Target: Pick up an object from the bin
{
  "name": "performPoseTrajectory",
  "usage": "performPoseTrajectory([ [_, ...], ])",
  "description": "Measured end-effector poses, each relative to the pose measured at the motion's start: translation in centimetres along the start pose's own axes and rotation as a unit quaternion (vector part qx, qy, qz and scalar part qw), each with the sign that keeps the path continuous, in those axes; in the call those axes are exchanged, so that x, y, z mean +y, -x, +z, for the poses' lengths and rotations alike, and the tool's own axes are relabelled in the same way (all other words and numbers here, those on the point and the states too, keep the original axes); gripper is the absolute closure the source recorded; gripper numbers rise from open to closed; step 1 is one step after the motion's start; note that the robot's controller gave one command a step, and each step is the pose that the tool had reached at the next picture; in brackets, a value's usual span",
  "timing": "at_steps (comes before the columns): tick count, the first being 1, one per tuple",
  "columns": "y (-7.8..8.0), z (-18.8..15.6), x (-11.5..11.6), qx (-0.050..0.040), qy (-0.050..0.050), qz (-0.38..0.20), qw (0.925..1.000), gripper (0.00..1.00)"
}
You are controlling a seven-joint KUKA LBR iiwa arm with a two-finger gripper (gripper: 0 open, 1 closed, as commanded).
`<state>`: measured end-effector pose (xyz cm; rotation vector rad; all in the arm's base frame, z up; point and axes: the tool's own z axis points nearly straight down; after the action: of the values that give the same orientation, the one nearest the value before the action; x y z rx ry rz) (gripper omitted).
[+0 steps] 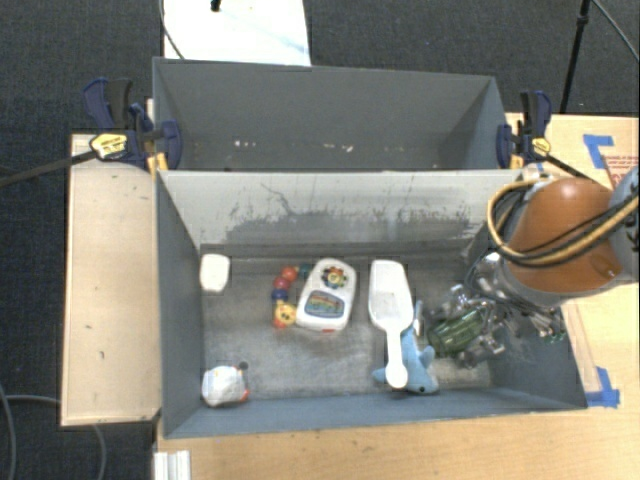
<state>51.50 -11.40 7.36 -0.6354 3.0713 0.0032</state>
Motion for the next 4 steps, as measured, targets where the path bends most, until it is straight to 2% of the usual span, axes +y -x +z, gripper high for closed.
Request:
performPoseTrajectory([
  [4,-0.06,-0.62,0.05,0.0009,0.0,0.0,1.0,1.0],
])
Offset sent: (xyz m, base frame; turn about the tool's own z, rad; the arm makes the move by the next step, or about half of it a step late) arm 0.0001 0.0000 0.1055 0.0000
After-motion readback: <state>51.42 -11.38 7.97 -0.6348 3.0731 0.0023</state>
